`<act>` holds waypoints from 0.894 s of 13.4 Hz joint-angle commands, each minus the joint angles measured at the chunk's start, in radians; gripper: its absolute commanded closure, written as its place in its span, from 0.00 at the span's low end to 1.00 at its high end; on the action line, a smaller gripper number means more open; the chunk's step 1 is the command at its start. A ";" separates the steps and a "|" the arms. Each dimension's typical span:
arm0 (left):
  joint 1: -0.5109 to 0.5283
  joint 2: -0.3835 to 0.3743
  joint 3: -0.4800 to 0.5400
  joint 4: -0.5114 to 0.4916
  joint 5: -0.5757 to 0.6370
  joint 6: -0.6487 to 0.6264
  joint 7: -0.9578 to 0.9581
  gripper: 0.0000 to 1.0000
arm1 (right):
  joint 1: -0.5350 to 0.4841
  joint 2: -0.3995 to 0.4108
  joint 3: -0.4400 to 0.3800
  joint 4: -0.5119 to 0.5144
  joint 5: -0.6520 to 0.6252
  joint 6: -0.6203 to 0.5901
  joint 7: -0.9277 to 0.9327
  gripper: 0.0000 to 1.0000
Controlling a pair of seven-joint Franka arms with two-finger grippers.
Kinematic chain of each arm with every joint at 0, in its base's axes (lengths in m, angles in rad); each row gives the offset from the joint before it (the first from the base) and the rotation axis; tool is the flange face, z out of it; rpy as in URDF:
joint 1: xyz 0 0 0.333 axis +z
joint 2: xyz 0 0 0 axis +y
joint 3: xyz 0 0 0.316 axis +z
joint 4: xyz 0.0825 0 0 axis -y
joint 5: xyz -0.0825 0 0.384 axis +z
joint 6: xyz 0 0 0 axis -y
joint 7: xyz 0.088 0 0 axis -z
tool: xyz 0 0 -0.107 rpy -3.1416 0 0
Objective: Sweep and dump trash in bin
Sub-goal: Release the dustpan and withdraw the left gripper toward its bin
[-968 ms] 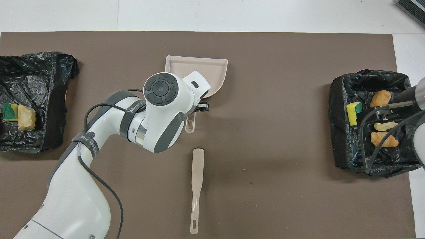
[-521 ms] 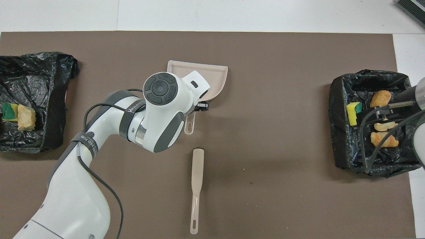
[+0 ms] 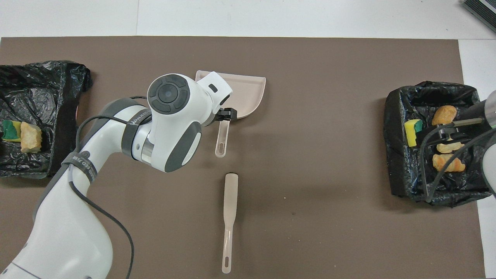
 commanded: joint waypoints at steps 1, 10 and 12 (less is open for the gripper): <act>0.022 -0.059 0.011 -0.012 0.053 -0.063 0.060 0.00 | -0.009 -0.021 0.007 -0.021 0.020 -0.006 0.016 0.00; 0.247 -0.314 0.017 0.003 0.058 -0.285 0.348 0.00 | -0.009 -0.021 0.007 -0.021 0.020 -0.005 0.016 0.00; 0.278 -0.338 0.019 0.041 0.058 -0.346 0.370 0.00 | -0.009 -0.021 0.007 -0.021 0.020 -0.006 0.016 0.00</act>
